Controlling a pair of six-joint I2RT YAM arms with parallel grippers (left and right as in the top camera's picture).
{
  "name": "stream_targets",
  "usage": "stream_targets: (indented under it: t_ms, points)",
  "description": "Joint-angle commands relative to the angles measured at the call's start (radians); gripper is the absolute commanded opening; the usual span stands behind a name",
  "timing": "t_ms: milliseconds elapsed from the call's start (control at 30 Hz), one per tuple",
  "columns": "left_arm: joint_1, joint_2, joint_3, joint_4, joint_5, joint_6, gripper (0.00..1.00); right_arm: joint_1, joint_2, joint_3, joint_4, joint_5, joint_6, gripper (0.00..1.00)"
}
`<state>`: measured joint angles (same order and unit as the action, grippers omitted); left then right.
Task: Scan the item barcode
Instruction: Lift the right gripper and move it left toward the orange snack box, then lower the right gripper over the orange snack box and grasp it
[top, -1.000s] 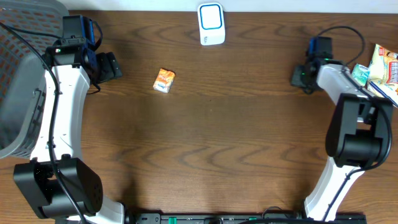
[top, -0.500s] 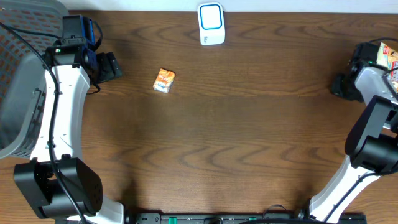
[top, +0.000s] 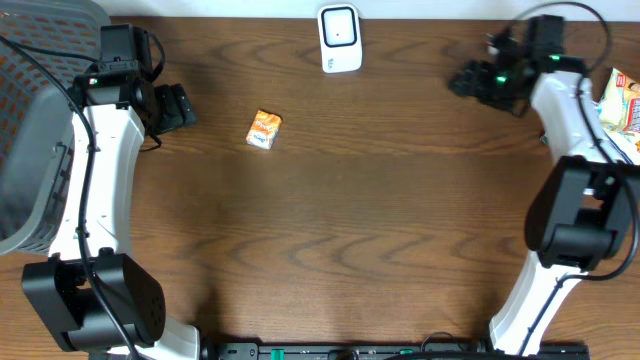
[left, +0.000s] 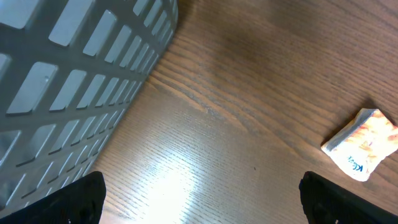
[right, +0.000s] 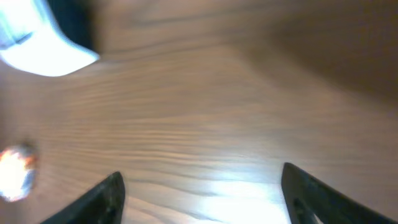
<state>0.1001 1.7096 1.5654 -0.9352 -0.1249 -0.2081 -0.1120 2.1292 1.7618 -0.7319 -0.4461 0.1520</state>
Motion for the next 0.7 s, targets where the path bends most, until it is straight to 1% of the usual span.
stream_targets:
  t_ms: [0,67,167,333,433,600,667]
  points:
    - [0.002,0.010,-0.005,-0.002,0.002,0.009,0.98,0.098,-0.021,0.018,0.049,-0.158,0.008,0.84]
    - [0.002,0.010,-0.005,-0.002,0.002,0.009,0.97,0.149,-0.019,0.017,0.085,-0.145,0.009,0.90]
    - [0.002,0.010,-0.005,-0.002,0.002,0.009,0.98,0.234,-0.012,0.017,0.149,-0.092,0.013,0.93]
    - [0.002,0.010,-0.005,-0.002,0.002,0.009,0.98,0.383,0.013,0.017,0.246,0.108,0.135,0.99]
    - [0.002,0.010,-0.005,-0.002,0.002,0.009,0.97,0.457,0.035,0.017,0.313,0.167,0.187,0.99]
    - [0.002,0.010,-0.005,-0.002,0.002,0.009,0.97,0.563,0.096,0.017,0.451,0.167,0.199,0.99]
    - [0.002,0.010,-0.005,-0.002,0.002,0.009,0.98,0.597,0.124,0.017,0.494,0.167,0.236,0.99]
